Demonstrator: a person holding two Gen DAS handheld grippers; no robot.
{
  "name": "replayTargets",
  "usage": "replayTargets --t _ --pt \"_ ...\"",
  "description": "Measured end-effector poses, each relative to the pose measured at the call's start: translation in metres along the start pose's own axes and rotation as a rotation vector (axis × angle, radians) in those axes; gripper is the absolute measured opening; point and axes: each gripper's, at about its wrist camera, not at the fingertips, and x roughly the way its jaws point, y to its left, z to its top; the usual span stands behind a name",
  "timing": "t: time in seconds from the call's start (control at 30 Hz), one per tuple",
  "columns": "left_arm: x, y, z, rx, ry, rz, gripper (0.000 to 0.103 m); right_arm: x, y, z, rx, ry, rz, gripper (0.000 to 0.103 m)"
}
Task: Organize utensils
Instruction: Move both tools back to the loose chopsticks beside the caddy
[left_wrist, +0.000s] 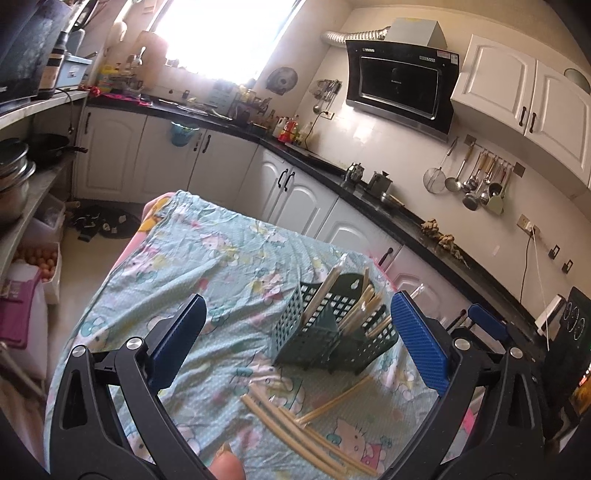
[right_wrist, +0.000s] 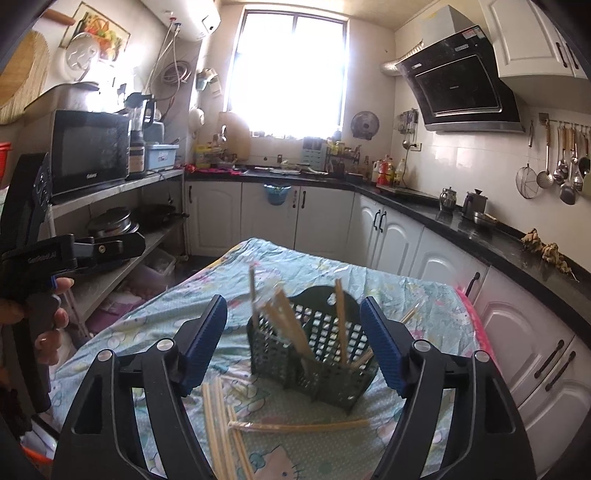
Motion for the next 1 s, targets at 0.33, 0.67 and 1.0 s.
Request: replayTargets --t 0.33,0.67,1.0 --pt "-0.005 0.015 -0.025 -0.012 0.04 0.024 0.092 -0.004 0.017 -0.019 -0.031 0.034 0.006 0.073" --pt "0.0 0.028 -0.046 -0.014 0.096 0.058 0.092 0.004 0.021 -0.045 -0.043 0.102 0.012 0.075" --pt "0.016 0.041 -0.065 -0.031 0.17 0.089 0.092 0.016 0.023 -0.068 -0.062 0.169 0.004 0.075"
